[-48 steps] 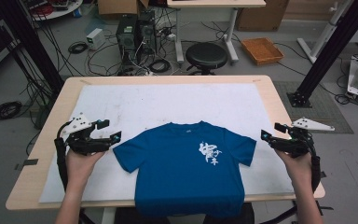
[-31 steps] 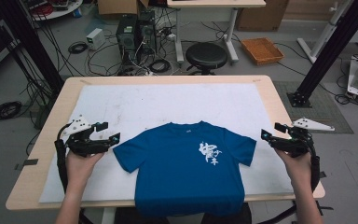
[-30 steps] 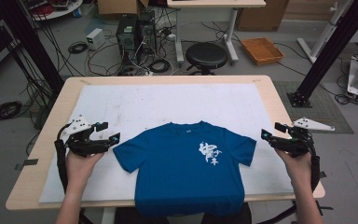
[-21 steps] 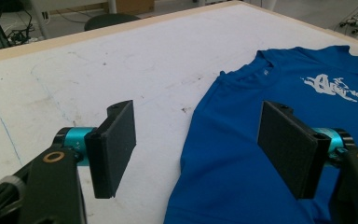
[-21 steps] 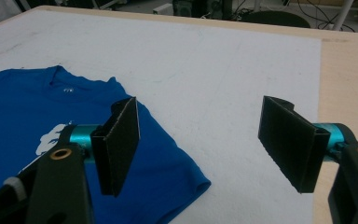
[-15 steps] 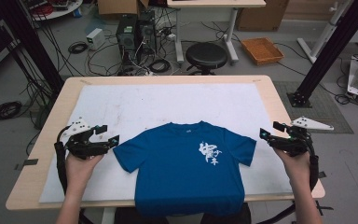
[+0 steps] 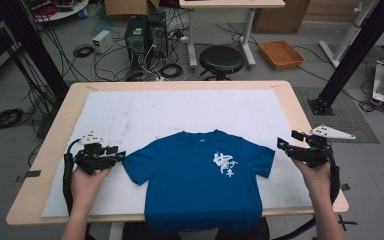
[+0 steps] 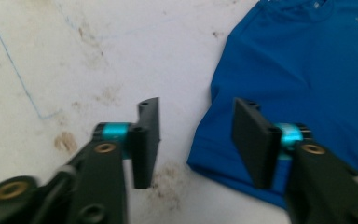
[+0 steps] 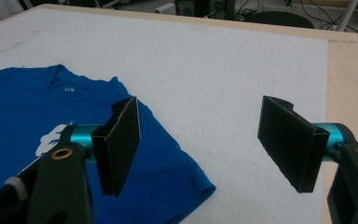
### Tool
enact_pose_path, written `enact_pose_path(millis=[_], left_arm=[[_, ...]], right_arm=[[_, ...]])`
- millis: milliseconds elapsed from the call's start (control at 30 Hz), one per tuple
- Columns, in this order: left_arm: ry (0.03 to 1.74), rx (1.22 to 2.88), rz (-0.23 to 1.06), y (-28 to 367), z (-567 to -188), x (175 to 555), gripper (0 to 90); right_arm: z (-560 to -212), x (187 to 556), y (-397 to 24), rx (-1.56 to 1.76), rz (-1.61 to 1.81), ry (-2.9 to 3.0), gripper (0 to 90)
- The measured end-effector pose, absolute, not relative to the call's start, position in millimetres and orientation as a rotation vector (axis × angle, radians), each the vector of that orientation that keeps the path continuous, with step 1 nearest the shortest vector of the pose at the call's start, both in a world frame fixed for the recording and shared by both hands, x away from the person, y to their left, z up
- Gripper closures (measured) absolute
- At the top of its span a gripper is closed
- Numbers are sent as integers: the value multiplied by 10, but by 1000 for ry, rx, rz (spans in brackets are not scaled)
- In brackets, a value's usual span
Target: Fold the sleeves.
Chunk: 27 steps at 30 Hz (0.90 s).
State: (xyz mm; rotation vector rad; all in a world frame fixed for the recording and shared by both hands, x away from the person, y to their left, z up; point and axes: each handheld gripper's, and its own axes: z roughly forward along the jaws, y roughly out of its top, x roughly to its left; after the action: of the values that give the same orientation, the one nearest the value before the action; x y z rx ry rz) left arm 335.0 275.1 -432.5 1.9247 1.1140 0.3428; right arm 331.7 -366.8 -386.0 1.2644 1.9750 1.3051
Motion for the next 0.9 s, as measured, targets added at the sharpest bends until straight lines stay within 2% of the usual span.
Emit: enact_pose_path(millis=[267, 333, 367, 400, 467, 533, 900], left_arm=[[1159, 1991, 298, 2711, -4440, 3392, 587], [1160, 2001, 312, 2698, -4448, 3386, 659], [1161, 2001, 314, 2698, -4447, 3382, 659], [1153, 2004, 296, 2703, -4449, 3382, 775], [1152, 2007, 304, 2698, -4452, 3378, 796], [1128, 1998, 295, 2692, -4436, 3369, 875], [1059, 1795, 135, 2461, -4057, 3297, 885]], right_arm=[[-3861, 3312, -3687, 1273, 1306, 1967, 294], [-3859, 3310, -3682, 1273, 1305, 1968, 295], [-3857, 3309, -3679, 1273, 1302, 1968, 296], [-3858, 3310, -3681, 1270, 1301, 1967, 296], [-3859, 3309, -3682, 1271, 1301, 1966, 297], [-3858, 3307, -3685, 1268, 1303, 1964, 308], [-3804, 3279, -3676, 1250, 1310, 1959, 319]])
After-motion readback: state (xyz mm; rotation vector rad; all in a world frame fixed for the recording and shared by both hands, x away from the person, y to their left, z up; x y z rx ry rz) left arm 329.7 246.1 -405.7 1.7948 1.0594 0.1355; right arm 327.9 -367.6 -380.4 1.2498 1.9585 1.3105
